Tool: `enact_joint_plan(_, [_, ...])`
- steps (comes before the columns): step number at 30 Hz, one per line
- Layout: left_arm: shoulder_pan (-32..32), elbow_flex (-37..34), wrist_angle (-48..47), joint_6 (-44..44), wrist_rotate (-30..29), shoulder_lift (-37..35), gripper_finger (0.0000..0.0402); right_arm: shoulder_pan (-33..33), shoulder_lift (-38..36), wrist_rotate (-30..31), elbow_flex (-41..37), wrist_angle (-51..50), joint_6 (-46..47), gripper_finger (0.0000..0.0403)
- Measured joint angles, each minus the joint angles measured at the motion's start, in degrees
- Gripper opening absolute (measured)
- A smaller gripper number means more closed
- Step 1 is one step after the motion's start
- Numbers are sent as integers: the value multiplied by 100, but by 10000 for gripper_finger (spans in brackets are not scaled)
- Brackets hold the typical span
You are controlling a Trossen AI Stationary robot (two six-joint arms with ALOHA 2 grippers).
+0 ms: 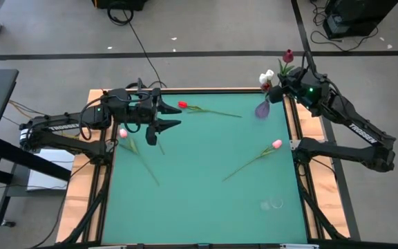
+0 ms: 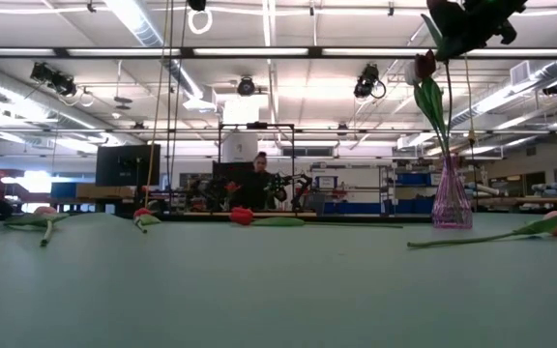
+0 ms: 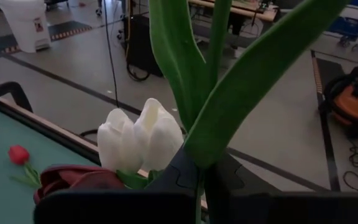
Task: Sort flowers into vase by color
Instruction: Put the dark red flower into the violet vase
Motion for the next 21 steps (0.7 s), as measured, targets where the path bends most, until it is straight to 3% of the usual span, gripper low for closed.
enact_joint_plan(13, [0, 2, 0, -1, 0, 0, 189, 2, 0, 48, 480, -315, -20, 14])
enact_joint_plan(21, [0, 2, 0, -1, 0, 0, 189, -2, 121, 3, 328, -425, 82, 14])
